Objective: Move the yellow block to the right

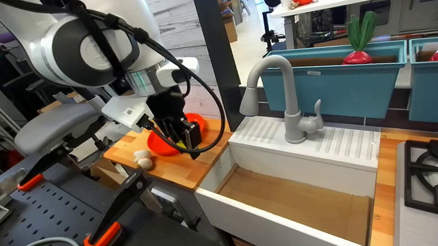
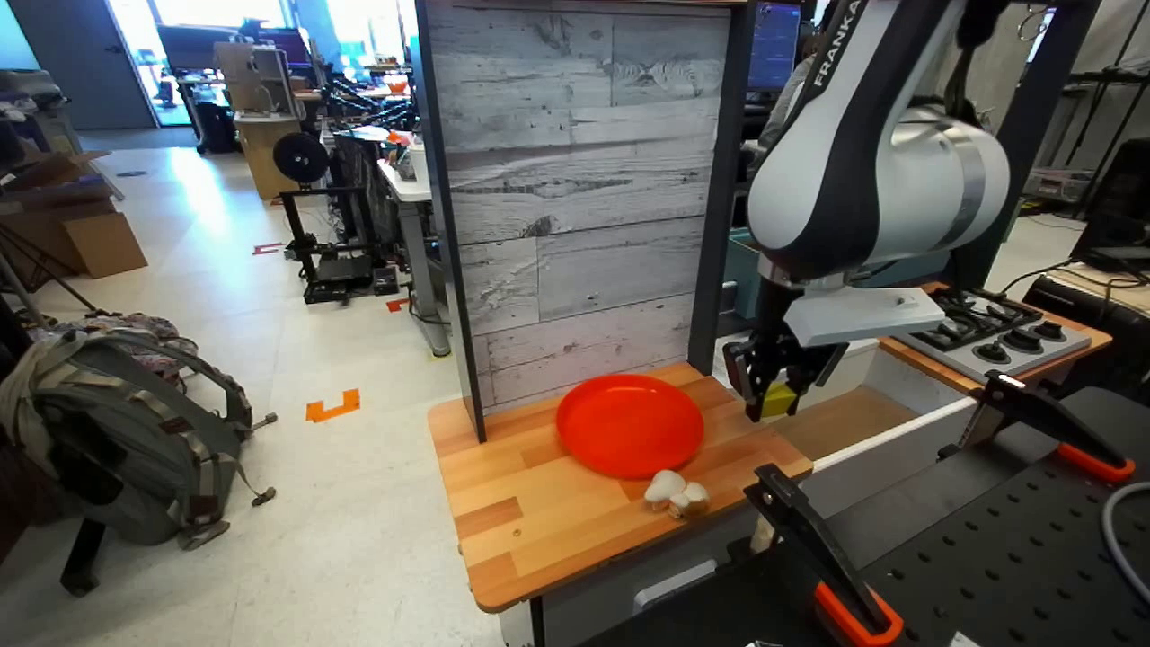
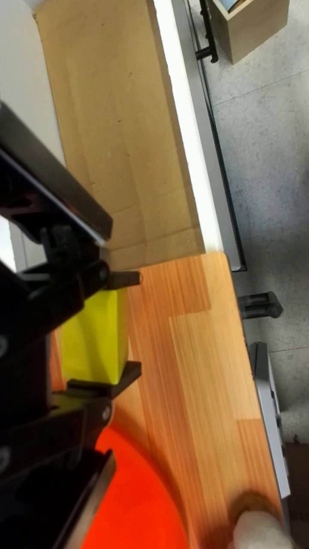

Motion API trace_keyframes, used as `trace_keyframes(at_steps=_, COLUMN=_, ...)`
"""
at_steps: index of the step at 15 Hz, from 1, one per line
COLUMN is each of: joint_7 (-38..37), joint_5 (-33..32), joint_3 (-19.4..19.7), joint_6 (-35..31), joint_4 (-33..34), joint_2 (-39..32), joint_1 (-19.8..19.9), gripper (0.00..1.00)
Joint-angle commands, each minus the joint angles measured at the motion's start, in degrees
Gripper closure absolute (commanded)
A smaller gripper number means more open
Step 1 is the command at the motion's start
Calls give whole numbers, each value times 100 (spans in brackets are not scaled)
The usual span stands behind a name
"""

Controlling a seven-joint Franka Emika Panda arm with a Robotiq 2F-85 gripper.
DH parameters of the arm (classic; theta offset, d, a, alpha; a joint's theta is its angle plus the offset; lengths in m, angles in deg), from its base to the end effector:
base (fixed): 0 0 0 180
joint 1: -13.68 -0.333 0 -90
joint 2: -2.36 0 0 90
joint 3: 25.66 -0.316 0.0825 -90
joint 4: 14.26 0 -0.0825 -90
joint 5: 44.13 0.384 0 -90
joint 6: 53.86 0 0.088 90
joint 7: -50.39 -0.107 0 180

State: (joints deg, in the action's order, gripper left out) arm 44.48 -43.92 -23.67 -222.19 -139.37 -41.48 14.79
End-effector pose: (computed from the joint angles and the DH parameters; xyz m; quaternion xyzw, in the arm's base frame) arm 0.5190 -0.0305 0.0350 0.9971 -0.0756 -0.0049 0.0118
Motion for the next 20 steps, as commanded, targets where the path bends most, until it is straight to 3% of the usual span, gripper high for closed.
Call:
trace_keyframes(at_steps=1, joint_7=54, joint_5=43, joint_3=60, joint_6=350, joint_4=572, joint_2=-393, joint_1=-82, gripper=80)
trace_keyframes(at_steps=10, joint_7=-1, joint_5=25, joint_3=112, joint_6=806, joint_4=1330, joint_2=-913, joint_1=-165, gripper=80)
trace_keyframes(at_steps=11, joint_7=-13, joint_5=22, joint_3=125, joint_6=872, joint_4=1386, joint_2=-944, joint_1=-179, gripper=51)
trace_keyframes(at_steps=12, joint_7=20, joint_5=-17, joint_3=143, joint_6=952, joint_4=1413, joint_2=-946, joint_1=-194, gripper=29)
trace_keyframes(at_steps=14, joint_7=5, joint_5=-29, joint_3=162, joint_6=1010, joint_4=1471, joint_2=-961, joint_1=-220, gripper=25)
trace_keyframes(at_steps=18, joint_7=73, joint_5=-15, joint_3=95, joint_6=957, joint_4=1441, joint_2=-860, joint_1=-194, gripper=0)
trace_keyframes(at_steps=20, joint_7=58, joint_5=-26, joint_3=105, joint_6=713, joint_4=1181, joint_2=-604, joint_1=-248, gripper=0)
